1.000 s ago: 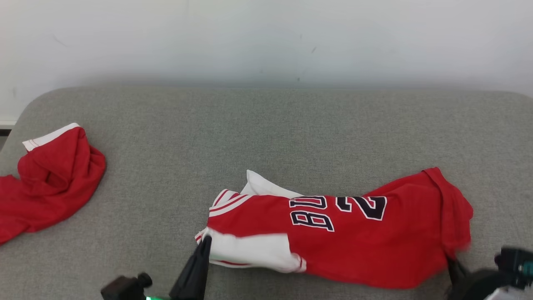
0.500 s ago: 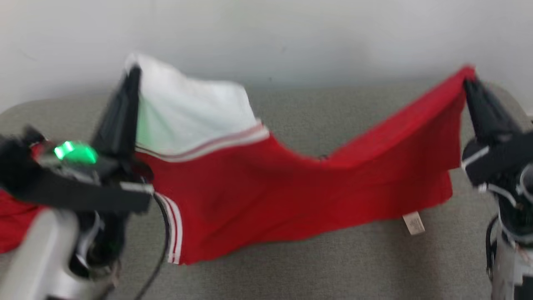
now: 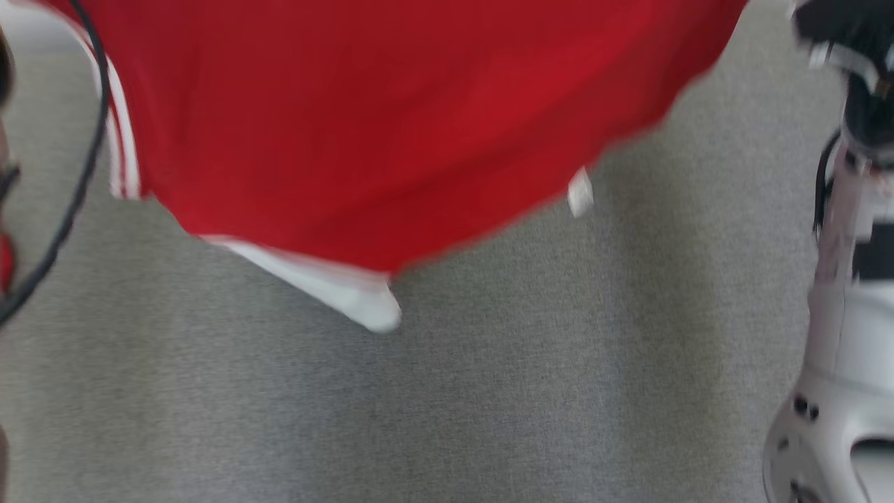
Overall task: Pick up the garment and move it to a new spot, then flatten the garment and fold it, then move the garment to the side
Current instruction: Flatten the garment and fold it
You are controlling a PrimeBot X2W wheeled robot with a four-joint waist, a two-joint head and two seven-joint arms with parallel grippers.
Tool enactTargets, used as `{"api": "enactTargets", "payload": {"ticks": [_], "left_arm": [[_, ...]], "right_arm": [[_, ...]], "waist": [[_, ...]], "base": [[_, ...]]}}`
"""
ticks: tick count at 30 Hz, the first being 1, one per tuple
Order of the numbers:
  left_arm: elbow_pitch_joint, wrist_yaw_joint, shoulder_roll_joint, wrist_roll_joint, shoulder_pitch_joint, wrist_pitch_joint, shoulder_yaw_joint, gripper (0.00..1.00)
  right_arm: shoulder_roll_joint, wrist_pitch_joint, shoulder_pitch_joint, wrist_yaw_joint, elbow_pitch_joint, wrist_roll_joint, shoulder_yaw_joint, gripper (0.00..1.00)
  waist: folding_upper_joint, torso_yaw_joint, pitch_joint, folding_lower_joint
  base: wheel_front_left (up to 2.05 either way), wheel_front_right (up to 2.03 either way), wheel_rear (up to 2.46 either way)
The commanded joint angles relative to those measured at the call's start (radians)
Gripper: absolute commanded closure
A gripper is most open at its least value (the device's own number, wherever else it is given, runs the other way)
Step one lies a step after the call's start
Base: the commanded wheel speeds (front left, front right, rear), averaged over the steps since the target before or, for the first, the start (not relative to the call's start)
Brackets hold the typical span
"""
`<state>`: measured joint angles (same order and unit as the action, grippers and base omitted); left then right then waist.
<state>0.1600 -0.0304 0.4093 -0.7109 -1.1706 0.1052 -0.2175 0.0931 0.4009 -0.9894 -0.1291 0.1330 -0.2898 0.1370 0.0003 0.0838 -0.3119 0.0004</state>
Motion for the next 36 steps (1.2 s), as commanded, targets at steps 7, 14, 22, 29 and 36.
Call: {"api": "enactTargets", "payload": {"ticks": [7, 14, 22, 29, 36], "left_arm": [[0.026, 0.013, -0.039, 0.218, -0.371, 0.146, -0.063, 1.0], [-0.084, 0.133, -0.134, 0.249, -0.331, 0.159, 0.009, 1.0], [-0.132, 0.16, -0.131, 0.171, 0.16, 0.161, -0.01, 1.0], [-0.234, 0.161, -0.145, 0.008, 0.558, 0.161, 0.042, 1.0], [-0.274, 0.161, -0.11, -0.319, 0.963, 0.161, -0.058, 1.0]], "right_arm": [[-0.043, -0.382, -0.29, -0.003, 0.173, 0.142, 0.086, 1.0], [-0.045, -0.56, -0.297, -0.003, 0.318, 0.241, 0.042, 1.0], [0.018, -0.562, -0.145, -0.002, 0.543, 0.308, -0.159, 1.0], [0.091, -0.502, -0.014, -0.002, 0.616, 0.194, -0.214, 1.0], [0.123, -0.415, 0.209, -0.002, 0.652, 0.091, -0.172, 1.0]], "waist": [[-0.0003, 0.132, -0.214, -0.0004], [-0.0003, 0.135, -0.237, -0.0004], [-0.0003, 0.111, -0.205, -0.0004], [-0.0003, 0.047, -0.104, -0.0004], [-0.0003, -0.022, 0.088, -0.0004]], "base": [[0.0, 0.0, 0.0], [0.0, 0.0, 0.0], [0.0, 0.0, 0.0], [0.0, 0.0, 0.0], [0.0, 0.0, 0.0]]}}
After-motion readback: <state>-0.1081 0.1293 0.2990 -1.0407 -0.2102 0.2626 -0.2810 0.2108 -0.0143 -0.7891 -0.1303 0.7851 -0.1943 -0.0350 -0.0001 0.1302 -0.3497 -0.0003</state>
